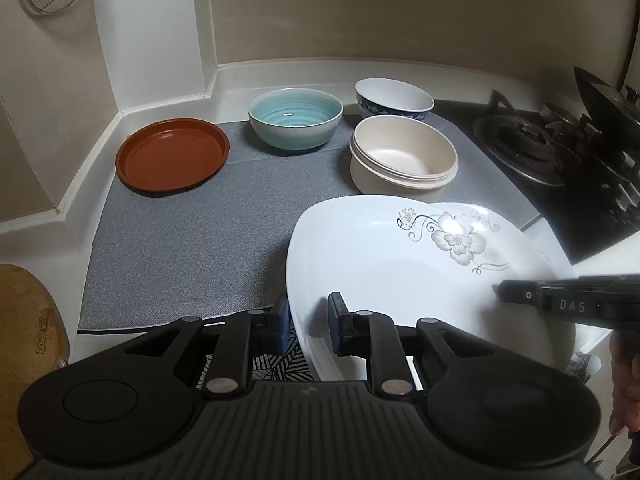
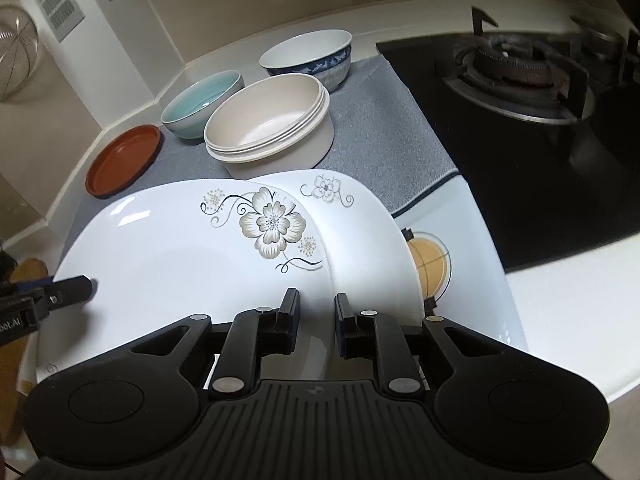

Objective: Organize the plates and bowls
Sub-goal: 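Carry the held white plate over the other white plate with the left gripper, then lower the white plate onto the other white plate and open the left gripper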

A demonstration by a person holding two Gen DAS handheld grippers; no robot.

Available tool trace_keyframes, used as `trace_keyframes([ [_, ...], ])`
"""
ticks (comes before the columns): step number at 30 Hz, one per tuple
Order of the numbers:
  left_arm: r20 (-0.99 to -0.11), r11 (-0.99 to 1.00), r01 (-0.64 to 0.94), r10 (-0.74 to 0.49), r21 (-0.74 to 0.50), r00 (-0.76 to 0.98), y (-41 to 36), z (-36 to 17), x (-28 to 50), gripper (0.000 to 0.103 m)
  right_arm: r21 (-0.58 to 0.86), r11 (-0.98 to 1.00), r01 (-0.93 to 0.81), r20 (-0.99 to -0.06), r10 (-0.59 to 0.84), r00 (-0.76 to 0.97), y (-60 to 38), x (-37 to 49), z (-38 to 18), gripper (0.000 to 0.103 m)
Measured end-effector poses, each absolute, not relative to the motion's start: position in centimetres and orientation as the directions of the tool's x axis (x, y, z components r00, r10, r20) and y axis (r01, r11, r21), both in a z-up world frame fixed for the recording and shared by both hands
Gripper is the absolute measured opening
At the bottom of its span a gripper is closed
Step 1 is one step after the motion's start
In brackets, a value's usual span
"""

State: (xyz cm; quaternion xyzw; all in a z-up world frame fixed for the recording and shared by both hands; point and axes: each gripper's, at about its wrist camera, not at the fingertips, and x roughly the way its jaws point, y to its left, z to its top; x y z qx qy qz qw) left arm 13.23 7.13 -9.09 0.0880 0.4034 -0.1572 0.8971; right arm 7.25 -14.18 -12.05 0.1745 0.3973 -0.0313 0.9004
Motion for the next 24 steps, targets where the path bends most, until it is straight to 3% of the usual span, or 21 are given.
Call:
trace_keyframes([
  [24,-0.749,0.936,0.351,-0.209,0.034,0.629,6.1,-10.0,12.8,0.023,-0.1,0.992,0.076,-0.73,-0.125,0.671,-10.5,7.9,-11.0,0.02],
])
